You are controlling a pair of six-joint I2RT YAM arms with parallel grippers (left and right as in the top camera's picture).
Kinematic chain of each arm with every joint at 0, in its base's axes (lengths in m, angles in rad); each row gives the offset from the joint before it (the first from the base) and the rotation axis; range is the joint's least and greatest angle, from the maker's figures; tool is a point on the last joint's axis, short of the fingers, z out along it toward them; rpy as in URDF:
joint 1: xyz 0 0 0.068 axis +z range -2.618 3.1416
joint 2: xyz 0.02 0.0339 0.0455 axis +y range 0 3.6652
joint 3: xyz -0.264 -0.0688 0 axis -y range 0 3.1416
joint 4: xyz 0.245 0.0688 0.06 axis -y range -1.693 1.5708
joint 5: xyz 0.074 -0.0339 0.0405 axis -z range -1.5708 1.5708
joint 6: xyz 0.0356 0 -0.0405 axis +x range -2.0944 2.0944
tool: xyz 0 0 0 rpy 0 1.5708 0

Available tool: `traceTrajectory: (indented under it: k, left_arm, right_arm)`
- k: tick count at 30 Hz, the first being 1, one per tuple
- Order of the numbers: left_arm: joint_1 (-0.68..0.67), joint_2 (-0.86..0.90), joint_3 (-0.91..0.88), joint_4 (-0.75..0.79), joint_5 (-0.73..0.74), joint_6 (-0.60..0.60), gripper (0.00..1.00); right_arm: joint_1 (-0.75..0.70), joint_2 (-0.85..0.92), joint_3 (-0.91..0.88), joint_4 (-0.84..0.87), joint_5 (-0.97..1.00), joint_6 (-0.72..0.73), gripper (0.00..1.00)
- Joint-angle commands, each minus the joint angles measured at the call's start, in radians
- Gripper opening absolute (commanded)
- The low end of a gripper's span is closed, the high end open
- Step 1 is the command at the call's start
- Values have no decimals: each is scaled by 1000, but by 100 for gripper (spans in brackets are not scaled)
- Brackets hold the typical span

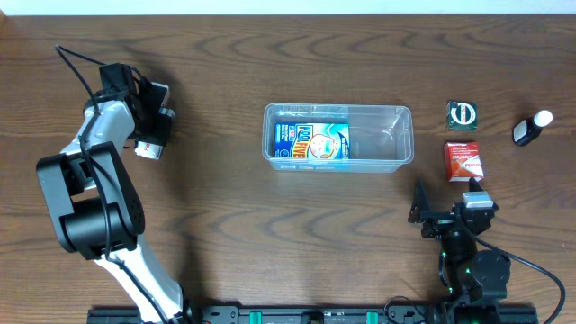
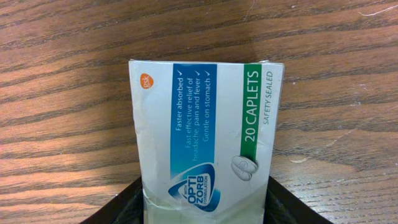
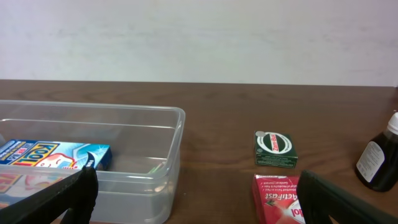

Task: Pack container
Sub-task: 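Move left gripper to the white Panadol Optizorb box and grasp it, then carry the white box with left gripper into the container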

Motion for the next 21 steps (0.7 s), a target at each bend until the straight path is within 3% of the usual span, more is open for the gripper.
traceTrajectory:
  k: [1,12,21]
  left_arm:
    - [0,0,0,2,13,6,42]
    - [-92,-187,31,62,14,8,42]
    - [-327,-459,31,77,14,93,42]
  right_arm:
    - [-8,-3,-2,-3,-6,-11,99]
    - [-8,-3,-2,-3,-6,-11,99]
    - [-8,-3,-2,-3,-6,-11,99]
